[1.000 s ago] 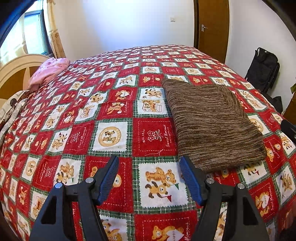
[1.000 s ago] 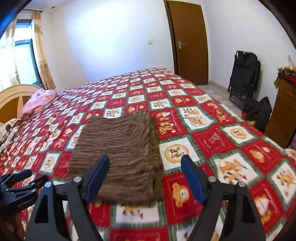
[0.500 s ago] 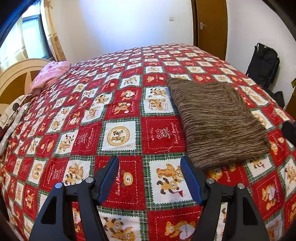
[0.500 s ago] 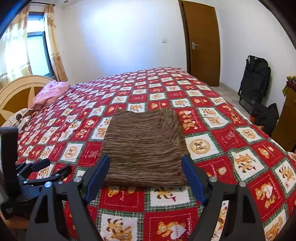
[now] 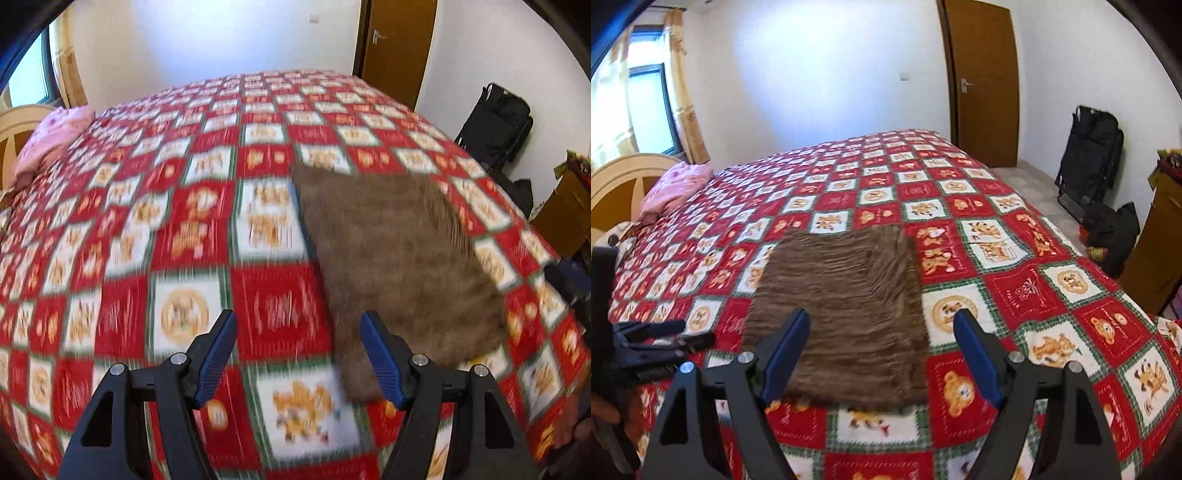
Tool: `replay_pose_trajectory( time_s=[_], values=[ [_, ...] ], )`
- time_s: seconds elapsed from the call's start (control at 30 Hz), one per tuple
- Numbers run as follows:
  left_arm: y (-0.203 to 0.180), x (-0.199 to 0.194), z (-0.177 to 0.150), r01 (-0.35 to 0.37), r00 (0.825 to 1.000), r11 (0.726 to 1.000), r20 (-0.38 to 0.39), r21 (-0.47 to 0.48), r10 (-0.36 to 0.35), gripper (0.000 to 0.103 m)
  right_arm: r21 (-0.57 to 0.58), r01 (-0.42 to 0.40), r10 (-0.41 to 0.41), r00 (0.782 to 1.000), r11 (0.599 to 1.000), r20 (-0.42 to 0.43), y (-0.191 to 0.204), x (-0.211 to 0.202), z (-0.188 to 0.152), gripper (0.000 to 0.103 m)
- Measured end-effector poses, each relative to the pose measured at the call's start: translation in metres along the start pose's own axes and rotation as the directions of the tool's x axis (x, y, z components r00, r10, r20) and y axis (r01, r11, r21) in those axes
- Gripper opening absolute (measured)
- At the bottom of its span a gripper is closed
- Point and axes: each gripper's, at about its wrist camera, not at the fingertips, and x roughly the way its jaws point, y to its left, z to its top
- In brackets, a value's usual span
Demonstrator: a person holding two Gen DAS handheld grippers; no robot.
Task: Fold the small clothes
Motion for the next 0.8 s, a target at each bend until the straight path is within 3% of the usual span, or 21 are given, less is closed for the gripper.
replay_pose_trajectory(
  time_s=[0.2,0.27,0.4,0.53,0.63,0.8],
  values=[
    [-0.013,0.014,0.051,-0.023,0.997,1.0,0.072,-0.004,0.023,0.069,0.12,-0.057,0.065,0.996,0.991,-0.058,-0.03,0.046,0.031,0.083],
    [-0.013,0.033,0.05,-0.026,0.998,0.999,0.064,-0.034,0.028,0.069,0.156,-0.056,0.068,0.995,0.986,-0.077,-0.04,0.064,0.035,0.083],
    [-0.008,0.081,0.038,0.05,0.998,0.989,-0.034,-0.141,-0.056,0.069,0.185,-0.032,0.058,0.989,0.982,-0.138,-0.051,0.103,0.03,0.083],
    [-0.014,0.108,0.025,0.062,0.995,0.982,-0.063,-0.178,-0.074,0.069,0.143,-0.012,0.037,0.984,0.99,-0.175,-0.045,0.126,0.017,0.083],
    [-0.021,0.11,0.023,0.046,0.998,0.987,-0.024,-0.151,-0.051,0.069,0.129,-0.011,0.036,0.98,0.992,-0.197,-0.046,0.14,0.005,0.083],
    [-0.025,0.112,0.022,0.033,0.999,0.991,0.014,-0.132,-0.031,0.071,0.118,-0.018,0.037,0.986,0.993,-0.161,-0.048,0.139,0.002,0.084]
  ],
)
